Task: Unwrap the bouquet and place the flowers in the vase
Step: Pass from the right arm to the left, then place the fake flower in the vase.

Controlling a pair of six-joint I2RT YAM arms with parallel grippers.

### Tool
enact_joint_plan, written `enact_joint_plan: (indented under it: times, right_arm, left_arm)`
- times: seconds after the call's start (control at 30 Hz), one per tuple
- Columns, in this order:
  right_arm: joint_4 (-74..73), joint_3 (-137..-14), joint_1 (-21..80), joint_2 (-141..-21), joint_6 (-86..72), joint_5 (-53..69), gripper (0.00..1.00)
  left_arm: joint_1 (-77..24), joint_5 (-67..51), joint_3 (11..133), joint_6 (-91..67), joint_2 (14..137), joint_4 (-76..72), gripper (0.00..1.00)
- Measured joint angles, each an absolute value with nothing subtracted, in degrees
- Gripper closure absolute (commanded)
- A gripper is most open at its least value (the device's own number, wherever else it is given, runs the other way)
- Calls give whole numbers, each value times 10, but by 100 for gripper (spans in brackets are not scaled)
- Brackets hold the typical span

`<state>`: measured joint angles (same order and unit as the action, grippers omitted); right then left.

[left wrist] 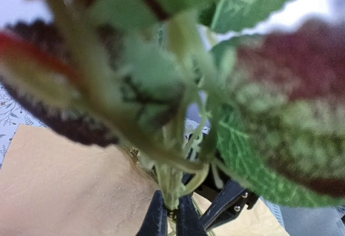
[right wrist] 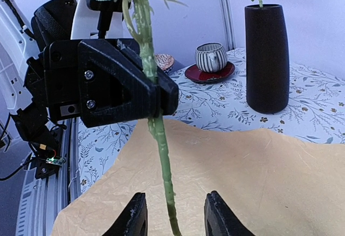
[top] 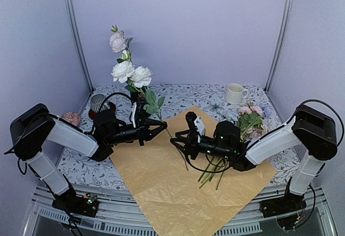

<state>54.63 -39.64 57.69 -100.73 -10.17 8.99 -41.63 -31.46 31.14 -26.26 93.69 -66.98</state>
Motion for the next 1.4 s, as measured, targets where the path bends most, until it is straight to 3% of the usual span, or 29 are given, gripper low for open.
enact_joint_plan:
  times: [0.77, 0.93, 1.0, 1.03, 1.07, 1.4]
  right_arm:
    - [636, -308, 574, -939, -66, -45, 52]
    - [654, -292, 574, -931, -63, -69, 41]
    - [663, -287, 574, -929, -62, -76, 23]
    - [667, -286, 574, -929, -64, -79, 5]
    - [670, -284, 574, -929, -62, -85, 1]
    - [678, -280, 574, -925, -68, -122, 1]
  left_arm:
    - [-416, -278, 300, -232, 901, -639, 100]
    - [-416, -273, 300, -224, 894, -630, 100]
    - [-416, -269, 300, -223, 892, -627, 100]
    - [-416, -267, 300, -223, 891, -626, 100]
    - [-415, -267, 300, -223, 891, -625, 100]
    - [-358, -267, 316, -221, 813, -553, 100]
